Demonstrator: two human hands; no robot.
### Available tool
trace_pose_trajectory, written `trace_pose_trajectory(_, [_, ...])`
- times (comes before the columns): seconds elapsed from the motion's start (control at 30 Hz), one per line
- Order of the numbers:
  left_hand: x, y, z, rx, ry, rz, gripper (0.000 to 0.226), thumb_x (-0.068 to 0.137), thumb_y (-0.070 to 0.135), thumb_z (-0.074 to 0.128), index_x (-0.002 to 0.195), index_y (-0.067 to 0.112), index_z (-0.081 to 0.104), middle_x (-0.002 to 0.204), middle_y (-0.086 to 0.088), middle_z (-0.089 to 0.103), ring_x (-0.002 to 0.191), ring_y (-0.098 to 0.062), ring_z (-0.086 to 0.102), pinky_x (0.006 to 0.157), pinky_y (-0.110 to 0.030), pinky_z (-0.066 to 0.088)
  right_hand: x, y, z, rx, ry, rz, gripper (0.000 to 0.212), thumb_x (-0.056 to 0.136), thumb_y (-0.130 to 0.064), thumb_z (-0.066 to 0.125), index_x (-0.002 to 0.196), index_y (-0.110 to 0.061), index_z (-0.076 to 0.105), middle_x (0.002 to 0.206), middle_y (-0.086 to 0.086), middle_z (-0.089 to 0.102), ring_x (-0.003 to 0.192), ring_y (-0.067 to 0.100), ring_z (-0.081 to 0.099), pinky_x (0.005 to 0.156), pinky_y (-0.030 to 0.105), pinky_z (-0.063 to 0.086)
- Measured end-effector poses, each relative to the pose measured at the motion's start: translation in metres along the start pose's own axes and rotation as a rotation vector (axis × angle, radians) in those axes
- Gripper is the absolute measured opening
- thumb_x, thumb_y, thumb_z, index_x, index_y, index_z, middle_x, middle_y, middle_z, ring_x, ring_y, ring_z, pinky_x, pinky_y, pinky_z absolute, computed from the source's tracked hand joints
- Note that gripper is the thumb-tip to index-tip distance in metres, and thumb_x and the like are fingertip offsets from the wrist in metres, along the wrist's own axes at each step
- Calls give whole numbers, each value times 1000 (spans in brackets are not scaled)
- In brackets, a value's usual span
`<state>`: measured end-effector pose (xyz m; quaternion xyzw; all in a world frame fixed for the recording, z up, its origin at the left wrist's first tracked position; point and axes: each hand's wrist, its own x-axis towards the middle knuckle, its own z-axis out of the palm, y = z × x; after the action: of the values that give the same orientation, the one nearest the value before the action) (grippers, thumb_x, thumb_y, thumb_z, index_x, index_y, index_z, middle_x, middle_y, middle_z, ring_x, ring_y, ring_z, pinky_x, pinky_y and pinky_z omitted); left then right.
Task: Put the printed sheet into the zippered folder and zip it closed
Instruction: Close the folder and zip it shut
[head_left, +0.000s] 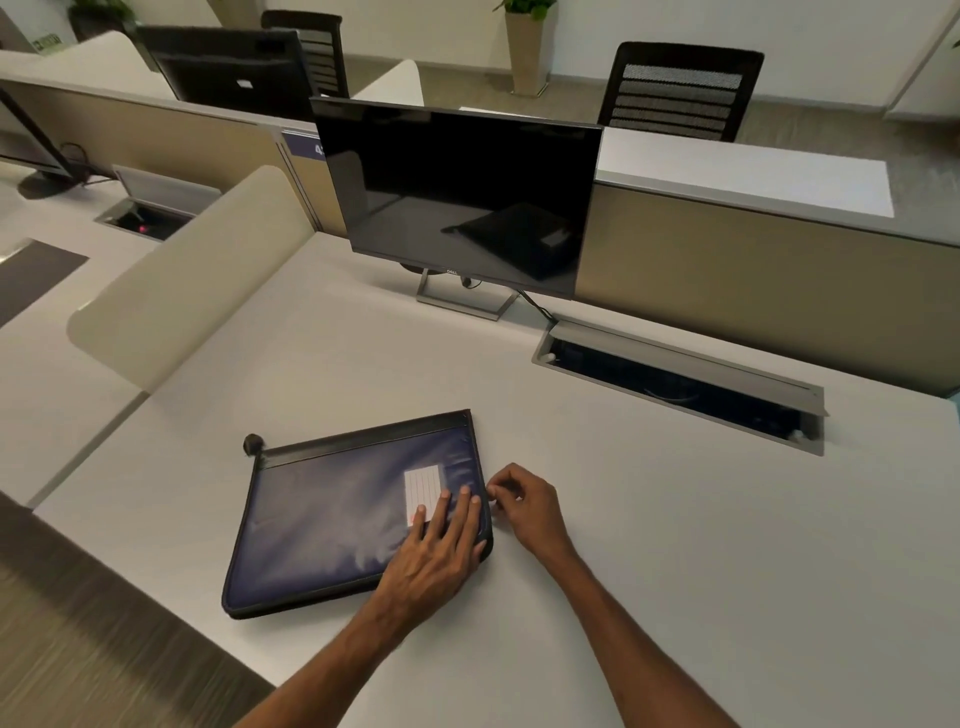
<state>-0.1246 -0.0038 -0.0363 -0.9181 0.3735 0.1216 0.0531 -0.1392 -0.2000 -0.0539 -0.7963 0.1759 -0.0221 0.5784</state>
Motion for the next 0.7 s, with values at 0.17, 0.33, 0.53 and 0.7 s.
trace_pose_trajectory(0.17, [-3,-2,-4,28,8,27,77,117,40,3,147,5,64,153,-19,61,135,-42,65,96,-59,62,28,-16,5,-14,21,18,14,105,-11,65,106,0,73,101,12,78,85,16,74,68,9,56])
trace_pose_trajectory(0.33, [-4,-2,-11,43,17,49,78,117,39,2,146,4,66,150,-20,63,132,-42,68,94,-58,63,60,-34,12,-98,70,36,16,106,-10,62,106,1,72,102,16,78,92,30,76,79,35,66])
trace_pose_trajectory(0.53, [-2,-4,-13,63,27,75,72,117,40,7,153,5,58,155,-21,59,136,-43,65,97,-59,63,88,-48,23,-188,168,109,18,107,-6,56,107,3,72,108,17,77,101,31,72,88,39,59])
trace_pose_trajectory(0.7, [-5,-3,-10,96,68,117,61,113,45,36,156,5,53,158,-21,55,139,-42,62,100,-59,61,99,-55,27,-205,193,180,19,107,-7,55,109,2,72,113,17,76,105,32,71,89,39,59])
